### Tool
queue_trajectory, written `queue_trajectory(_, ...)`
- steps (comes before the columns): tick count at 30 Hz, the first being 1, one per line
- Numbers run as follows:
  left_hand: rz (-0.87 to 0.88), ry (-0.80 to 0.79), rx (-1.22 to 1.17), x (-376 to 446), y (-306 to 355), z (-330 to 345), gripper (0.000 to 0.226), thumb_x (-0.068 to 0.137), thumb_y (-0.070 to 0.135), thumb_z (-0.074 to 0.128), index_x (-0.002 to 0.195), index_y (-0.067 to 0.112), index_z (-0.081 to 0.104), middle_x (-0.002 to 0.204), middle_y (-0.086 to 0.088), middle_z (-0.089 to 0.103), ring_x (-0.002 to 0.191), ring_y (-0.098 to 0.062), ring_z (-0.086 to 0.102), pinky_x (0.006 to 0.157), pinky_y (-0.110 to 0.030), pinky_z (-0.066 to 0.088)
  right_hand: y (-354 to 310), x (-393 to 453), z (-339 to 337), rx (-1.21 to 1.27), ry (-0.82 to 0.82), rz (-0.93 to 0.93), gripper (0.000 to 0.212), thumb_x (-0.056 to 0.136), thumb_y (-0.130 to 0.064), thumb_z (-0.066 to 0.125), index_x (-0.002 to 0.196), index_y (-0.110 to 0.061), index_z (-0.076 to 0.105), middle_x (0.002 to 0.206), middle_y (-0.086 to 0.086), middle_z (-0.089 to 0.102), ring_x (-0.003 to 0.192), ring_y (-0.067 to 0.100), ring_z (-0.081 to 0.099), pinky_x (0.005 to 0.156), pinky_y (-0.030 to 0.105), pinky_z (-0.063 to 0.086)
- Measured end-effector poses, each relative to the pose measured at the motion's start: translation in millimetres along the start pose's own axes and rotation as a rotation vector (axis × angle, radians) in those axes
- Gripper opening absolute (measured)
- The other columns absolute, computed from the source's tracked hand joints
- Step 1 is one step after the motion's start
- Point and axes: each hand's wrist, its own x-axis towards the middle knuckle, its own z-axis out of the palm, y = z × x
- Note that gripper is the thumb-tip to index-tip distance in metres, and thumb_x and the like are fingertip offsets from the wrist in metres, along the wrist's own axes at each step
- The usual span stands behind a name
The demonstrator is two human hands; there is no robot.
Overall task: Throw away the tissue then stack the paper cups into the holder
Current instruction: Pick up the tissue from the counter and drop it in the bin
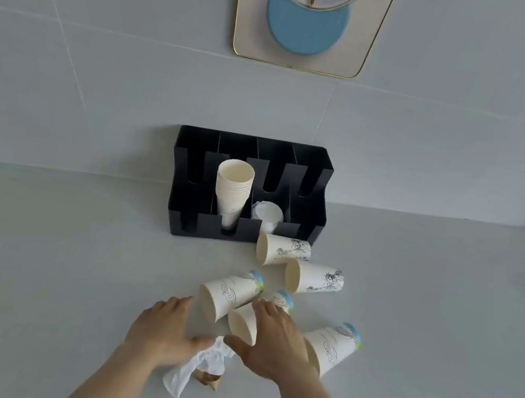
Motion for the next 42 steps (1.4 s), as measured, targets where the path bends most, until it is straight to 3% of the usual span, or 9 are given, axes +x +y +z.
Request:
queue_trajectory(5, -0.003, -0.062, 0.018, -2.6, -7.8, 25.2, 0.099, 0.08, 0.077, 0.052, 0.157, 0.023, 0.025, 0.157, 0.004, 0.041, 0.143, -0.022, 0.04, 0.111, -0.037, 0.038, -4.5, -7.2, 20.9, -0.03, 0.101, -0.082, 0.086, 0.085, -0.062, 0.066, 0.151, -0.014, 0.038, 0.157, 0.002, 0.042, 0.148, 0.024, 0.034, 0.116, 0.036, 0.034)
queue_trajectory(8, 0.017, -0.061, 0.047, -5.0, -10.6, 35.6, 0.101, 0.075, 0.08, 0.054, 0.155, 0.024, 0.028, 0.154, 0.006, 0.044, 0.141, -0.021, 0.043, 0.11, -0.036, 0.039, -9.4, -11.8, 31.5, -0.034, 0.185, -0.136, 0.083, 0.075, -0.053, 0.08, 0.141, -0.013, 0.051, 0.145, 0.002, 0.057, 0.137, 0.026, 0.049, 0.103, 0.037, 0.05)
queue_trajectory(10, 0.04, -0.053, 0.06, -7.0, -12.8, 40.9, 0.098, 0.072, 0.079, 0.057, 0.151, 0.026, 0.033, 0.149, 0.007, 0.049, 0.135, -0.02, 0.048, 0.106, -0.034, 0.041, -14.0, -13.8, 38.9, -0.038, 0.2, -0.184, 0.081, 0.07, -0.05, 0.084, 0.136, -0.014, 0.054, 0.137, 0.001, 0.062, 0.131, 0.024, 0.054, 0.101, 0.035, 0.052)
queue_trajectory(17, 0.055, 0.017, 0.13, -10.3, -25.1, 58.8, 0.074, 0.085, 0.049, 0.066, 0.148, 0.029, 0.034, 0.14, 0.007, 0.054, 0.127, -0.019, 0.051, 0.103, -0.031, 0.042, -30.5, -11.6, 60.8, -0.065, 0.133, -0.287, 0.066, 0.069, -0.038, 0.087, 0.126, -0.019, 0.059, 0.122, -0.005, 0.068, 0.113, 0.02, 0.064, 0.092, 0.031, 0.054)
queue_trajectory(21, 0.039, 0.06, 0.142, -12.2, -31.2, 65.3, 0.062, 0.088, 0.048, 0.062, 0.142, 0.028, 0.041, 0.132, 0.006, 0.06, 0.121, -0.019, 0.055, 0.1, -0.032, 0.044, -35.6, -8.2, 72.0, -0.09, 0.104, -0.277, 0.06, 0.068, -0.036, 0.091, 0.12, -0.018, 0.065, 0.114, -0.004, 0.073, 0.104, 0.021, 0.068, 0.086, 0.031, 0.056)
queue_trajectory(25, 0.011, 0.08, 0.092, -13.4, -35.4, 68.3, 0.053, 0.089, 0.052, 0.064, 0.134, 0.029, 0.047, 0.125, 0.007, 0.065, 0.116, -0.016, 0.058, 0.098, -0.03, 0.045, -40.0, -6.7, 81.8, -0.067, 0.068, -0.229, 0.048, 0.078, -0.034, 0.085, 0.119, -0.018, 0.066, 0.111, -0.003, 0.074, 0.104, 0.023, 0.068, 0.086, 0.035, 0.056)
queue_trajectory(33, 0.013, 0.121, -0.111, -17.5, -37.5, 63.4, 0.026, 0.092, 0.041, 0.066, 0.115, 0.03, 0.058, 0.107, 0.009, 0.066, 0.092, -0.012, 0.065, 0.076, -0.023, 0.053, -38.7, -8.0, 91.8, -0.023, 0.01, -0.143, 0.044, 0.086, -0.022, 0.076, 0.128, -0.023, 0.063, 0.111, -0.002, 0.072, 0.101, 0.026, 0.067, 0.077, 0.036, 0.053)
queue_trajectory(37, 0.017, 0.13, -0.144, -17.2, -39.3, 58.8, 0.022, 0.093, 0.037, 0.066, 0.112, 0.031, 0.059, 0.105, 0.01, 0.067, 0.087, -0.01, 0.065, 0.075, -0.024, 0.056, -39.0, -4.4, 89.9, -0.026, 0.027, -0.111, 0.041, 0.079, -0.009, 0.076, 0.116, -0.026, 0.07, 0.095, -0.002, 0.074, 0.084, 0.028, 0.069, 0.06, 0.033, 0.044)
queue_trajectory(42, 0.004, 0.185, -0.187, -11.6, -42.9, 45.3, 0.018, 0.093, 0.037, 0.067, 0.107, 0.031, 0.06, 0.102, 0.011, 0.068, 0.083, -0.01, 0.066, 0.069, -0.019, 0.05, -46.0, 5.3, 74.2, -0.053, 0.053, -0.124, 0.028, 0.077, -0.001, 0.071, 0.094, -0.023, 0.071, 0.082, -0.003, 0.071, 0.068, 0.027, 0.066, 0.053, 0.03, 0.038)
